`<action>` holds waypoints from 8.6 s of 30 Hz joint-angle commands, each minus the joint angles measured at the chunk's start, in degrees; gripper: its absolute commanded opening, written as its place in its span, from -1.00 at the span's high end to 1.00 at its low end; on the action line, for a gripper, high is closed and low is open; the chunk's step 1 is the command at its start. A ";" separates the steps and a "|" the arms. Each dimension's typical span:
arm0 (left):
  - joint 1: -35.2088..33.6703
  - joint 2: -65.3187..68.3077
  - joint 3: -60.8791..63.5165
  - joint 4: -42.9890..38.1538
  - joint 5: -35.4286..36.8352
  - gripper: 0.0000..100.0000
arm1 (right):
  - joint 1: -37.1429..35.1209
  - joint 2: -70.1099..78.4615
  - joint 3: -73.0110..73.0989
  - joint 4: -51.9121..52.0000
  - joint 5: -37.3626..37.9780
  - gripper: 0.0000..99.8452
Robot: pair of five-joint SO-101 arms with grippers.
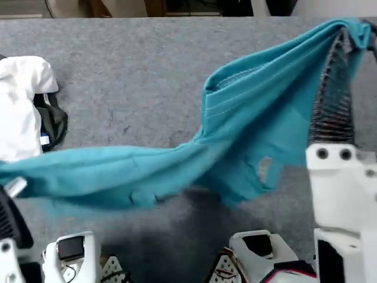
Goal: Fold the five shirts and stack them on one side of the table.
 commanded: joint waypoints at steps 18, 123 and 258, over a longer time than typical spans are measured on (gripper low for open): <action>0.44 -8.04 14.15 3.69 0.53 0.96 | -2.51 -0.04 1.80 -8.00 0.62 1.00; 2.99 74.24 18.37 -58.55 10.90 0.96 | 3.82 85.41 -25.80 -24.44 -3.60 1.00; 2.64 86.46 36.84 -37.36 14.33 0.96 | -8.84 29.14 96.75 -16.88 -12.13 1.00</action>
